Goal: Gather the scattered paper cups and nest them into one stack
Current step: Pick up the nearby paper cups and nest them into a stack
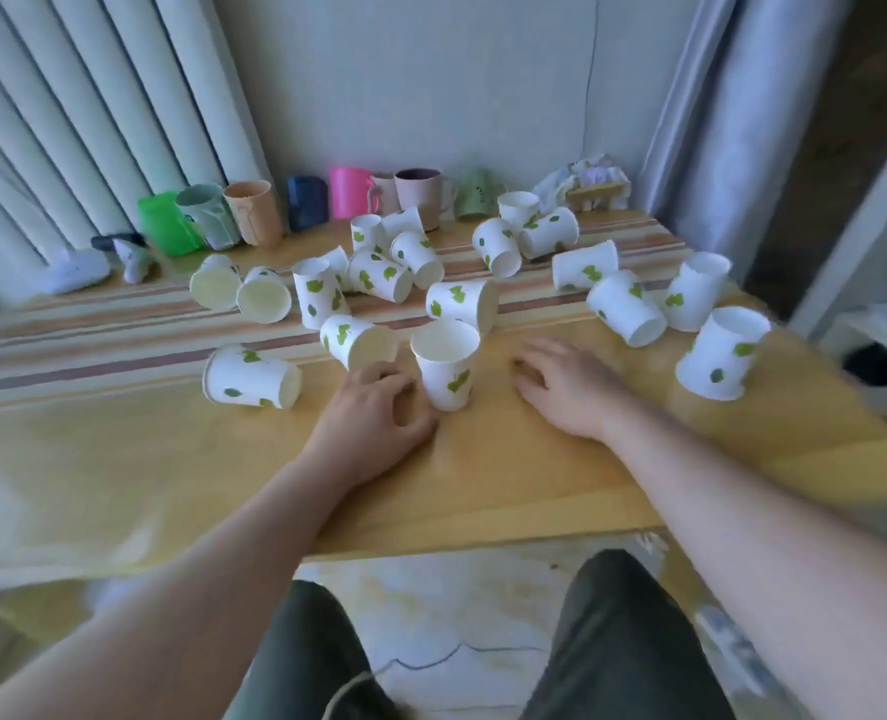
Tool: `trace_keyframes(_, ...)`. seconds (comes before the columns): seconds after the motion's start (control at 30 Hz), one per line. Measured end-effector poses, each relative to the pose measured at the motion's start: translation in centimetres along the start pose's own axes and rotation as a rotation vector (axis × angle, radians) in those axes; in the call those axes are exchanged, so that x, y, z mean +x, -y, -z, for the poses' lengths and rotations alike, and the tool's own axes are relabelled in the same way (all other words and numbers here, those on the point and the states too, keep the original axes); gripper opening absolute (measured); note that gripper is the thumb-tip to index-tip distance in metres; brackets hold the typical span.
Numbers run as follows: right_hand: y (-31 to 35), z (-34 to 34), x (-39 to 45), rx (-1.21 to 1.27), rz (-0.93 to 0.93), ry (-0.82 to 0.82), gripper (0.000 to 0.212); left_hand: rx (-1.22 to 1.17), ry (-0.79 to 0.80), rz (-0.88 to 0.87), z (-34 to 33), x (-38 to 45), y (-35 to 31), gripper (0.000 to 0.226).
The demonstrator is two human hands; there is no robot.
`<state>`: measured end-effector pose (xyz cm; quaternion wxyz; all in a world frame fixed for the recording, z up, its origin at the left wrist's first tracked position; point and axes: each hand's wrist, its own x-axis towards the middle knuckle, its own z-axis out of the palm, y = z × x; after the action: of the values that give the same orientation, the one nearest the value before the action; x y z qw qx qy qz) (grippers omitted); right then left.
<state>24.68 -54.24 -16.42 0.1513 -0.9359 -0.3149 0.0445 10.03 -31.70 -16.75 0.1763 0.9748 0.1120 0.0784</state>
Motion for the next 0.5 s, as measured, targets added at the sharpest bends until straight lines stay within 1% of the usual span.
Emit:
trace_keyframes(0.07, 0.6, 0.8, -3.3, 0.052, -0.015, 0.016, 0.048, 0.011, 0.019, 0.000, 0.3, -0.8, -0.6, 0.060)
trace_keyframes(0.17, -0.4, 1.3, -7.5, 0.123, -0.031, 0.045, 0.044, 0.040, 0.027, 0.000, 0.3, -2.0, -1.2, 0.059)
trace_keyframes(0.27, -2.0, 1.7, -9.5, 0.147, -0.024, -0.009, 0.039, 0.040, -0.006, 0.008, 0.1, -2.9, -1.5, 0.054)
trace_keyframes(0.33, -2.9, 1.8, -9.7, 0.164, -0.009, -0.028, 0.037, 0.003, -0.033, 0.048, 0.0, -3.0, -1.6, 0.050)
trace_keyframes(0.4, -3.4, 2.0, -9.3, 0.180, -0.005, -0.072, 0.032, -0.105, -0.066, 0.123, -0.1, -2.5, -1.8, 0.049)
trace_keyframes(0.43, -3.7, 2.4, -8.9, 0.151, 0.005, -0.183, 0.028, -0.179, -0.088, 0.143, -0.1, -2.1, -1.9, 0.055)
trace_keyframes(0.5, -4.7, 4.0, -7.7, 0.010, -0.002, -0.567, 0.027, -0.299, -0.106, 0.142, -0.2, -0.8, -2.4, 0.073)
